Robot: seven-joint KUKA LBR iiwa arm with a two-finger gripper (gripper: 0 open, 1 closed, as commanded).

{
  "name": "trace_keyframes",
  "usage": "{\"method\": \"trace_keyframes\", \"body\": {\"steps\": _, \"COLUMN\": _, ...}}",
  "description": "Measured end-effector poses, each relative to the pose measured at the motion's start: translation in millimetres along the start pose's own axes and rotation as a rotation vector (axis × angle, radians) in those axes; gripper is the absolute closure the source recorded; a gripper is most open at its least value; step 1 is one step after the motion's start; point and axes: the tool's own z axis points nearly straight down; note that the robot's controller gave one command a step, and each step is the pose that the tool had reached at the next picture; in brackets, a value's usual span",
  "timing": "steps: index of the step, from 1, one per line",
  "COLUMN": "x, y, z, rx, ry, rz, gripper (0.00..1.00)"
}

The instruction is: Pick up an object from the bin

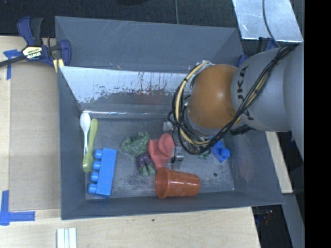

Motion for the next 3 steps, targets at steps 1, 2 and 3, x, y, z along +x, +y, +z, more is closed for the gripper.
{"method": "trace_keyframes", "body": {"steps": 1, "x": -5.6, "y": 10.1, "z": 5.4, "rx": -0.003, "ry": -0.002, "rz": -0.008, "gripper": 0.00}}
{"method": "trace_keyframes", "body": {"steps": 2, "x": -7.7, "y": 12.2, "z": 23.7, "rx": -0.003, "ry": -0.003, "rz": 0.007, "gripper": 1.00}}
{"method": "trace_keyframes", "body": {"steps": 3, "x": -7.7, "y": 12.2, "z": 23.7, "rx": -0.003, "ry": -0.003, "rz": 0.006, "gripper": 1.00}}
